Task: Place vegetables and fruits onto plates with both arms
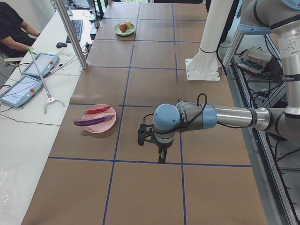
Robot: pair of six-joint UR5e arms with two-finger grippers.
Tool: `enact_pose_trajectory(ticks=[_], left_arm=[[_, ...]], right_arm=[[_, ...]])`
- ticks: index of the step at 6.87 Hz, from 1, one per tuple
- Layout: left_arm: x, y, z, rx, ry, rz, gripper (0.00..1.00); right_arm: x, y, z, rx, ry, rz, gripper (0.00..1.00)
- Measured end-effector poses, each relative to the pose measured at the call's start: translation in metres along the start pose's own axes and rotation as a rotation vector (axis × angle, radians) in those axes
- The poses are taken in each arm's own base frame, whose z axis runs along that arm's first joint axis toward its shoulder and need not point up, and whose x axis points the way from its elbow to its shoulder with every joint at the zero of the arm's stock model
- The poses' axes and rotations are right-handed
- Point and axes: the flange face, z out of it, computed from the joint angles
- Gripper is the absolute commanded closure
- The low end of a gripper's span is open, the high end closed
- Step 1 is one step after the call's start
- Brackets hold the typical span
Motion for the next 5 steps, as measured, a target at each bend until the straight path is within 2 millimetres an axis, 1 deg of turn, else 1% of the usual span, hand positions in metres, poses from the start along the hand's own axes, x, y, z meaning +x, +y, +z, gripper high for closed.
enact_pose_trajectory(ticks=[2,4,5], left_arm=[[0.005,-0.006,0.012,-0.030,0.007,-0.016,0.00],[0.015,-0.019,0.027,-0.067,0.004,-0.053,0.00],[0.015,-0.022,0.032,-0.075,0.002,-0.059,0.00]], right_arm=[[0.002,0.003,0.003,-0.007,-0.001,0.004,0.00],[0.002,0.004,0.004,-0.010,-0.002,0.008,0.00],[0.002,0.004,0.005,-0.011,-0.002,0.012,0.00]])
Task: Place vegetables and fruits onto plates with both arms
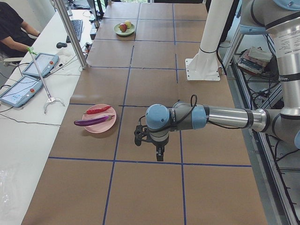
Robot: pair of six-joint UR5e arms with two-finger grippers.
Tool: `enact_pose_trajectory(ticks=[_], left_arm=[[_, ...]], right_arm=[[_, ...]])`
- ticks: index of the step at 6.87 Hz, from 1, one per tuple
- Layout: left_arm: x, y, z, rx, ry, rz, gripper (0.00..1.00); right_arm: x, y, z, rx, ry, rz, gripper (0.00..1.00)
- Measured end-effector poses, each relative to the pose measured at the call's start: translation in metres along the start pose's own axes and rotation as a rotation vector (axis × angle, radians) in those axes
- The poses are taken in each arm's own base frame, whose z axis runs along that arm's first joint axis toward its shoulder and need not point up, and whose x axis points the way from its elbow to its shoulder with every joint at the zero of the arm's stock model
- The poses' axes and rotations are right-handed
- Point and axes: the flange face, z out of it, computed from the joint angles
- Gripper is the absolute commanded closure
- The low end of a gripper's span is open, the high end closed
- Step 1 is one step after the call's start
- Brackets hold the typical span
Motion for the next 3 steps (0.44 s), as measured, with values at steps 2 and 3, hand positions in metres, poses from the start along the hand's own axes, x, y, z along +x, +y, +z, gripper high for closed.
enact_pose_trajectory(ticks=[2,3], left_arm=[[-0.0006,-0.0039,0.0026,0.023,-0.004,0.027,0.00],[-0.0028,-0.0064,0.0051,0.036,-0.002,0.043,0.00]], right_arm=[[0.0004,-0.0012,-0.0003,0.007,0.015,-0.009,0.00],[0.0008,-0.0015,-0.0009,0.011,0.026,-0.014,0.00]])
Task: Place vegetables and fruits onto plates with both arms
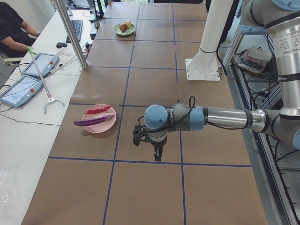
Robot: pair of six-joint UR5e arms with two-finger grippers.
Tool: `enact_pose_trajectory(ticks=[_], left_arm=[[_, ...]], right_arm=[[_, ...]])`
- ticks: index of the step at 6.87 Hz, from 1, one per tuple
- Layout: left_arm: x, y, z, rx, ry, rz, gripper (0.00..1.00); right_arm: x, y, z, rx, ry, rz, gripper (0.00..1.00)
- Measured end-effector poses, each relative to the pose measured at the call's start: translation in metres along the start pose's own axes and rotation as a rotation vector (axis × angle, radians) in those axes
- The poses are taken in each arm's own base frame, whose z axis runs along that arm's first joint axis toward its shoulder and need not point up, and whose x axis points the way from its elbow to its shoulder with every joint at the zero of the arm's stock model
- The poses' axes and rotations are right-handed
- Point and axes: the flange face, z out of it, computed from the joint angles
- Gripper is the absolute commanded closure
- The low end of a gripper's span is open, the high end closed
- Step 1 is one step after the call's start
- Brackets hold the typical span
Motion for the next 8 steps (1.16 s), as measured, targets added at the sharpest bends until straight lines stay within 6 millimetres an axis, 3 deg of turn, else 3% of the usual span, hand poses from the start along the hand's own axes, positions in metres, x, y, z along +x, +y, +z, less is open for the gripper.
enact_pose_trajectory(ticks=[5,8], left_arm=[[-0.0040,-0.0095,0.0002,0.059,-0.037,0.065,0.00],[0.0018,-0.0135,-0.0043,0.064,-0.039,0.076,0.00]], right_arm=[[0.0030,0.0057,0.0024,-0.004,0.018,-0.003,0.00],[-0.0005,-0.0007,-0.0019,0.020,0.017,-0.018,0.00]])
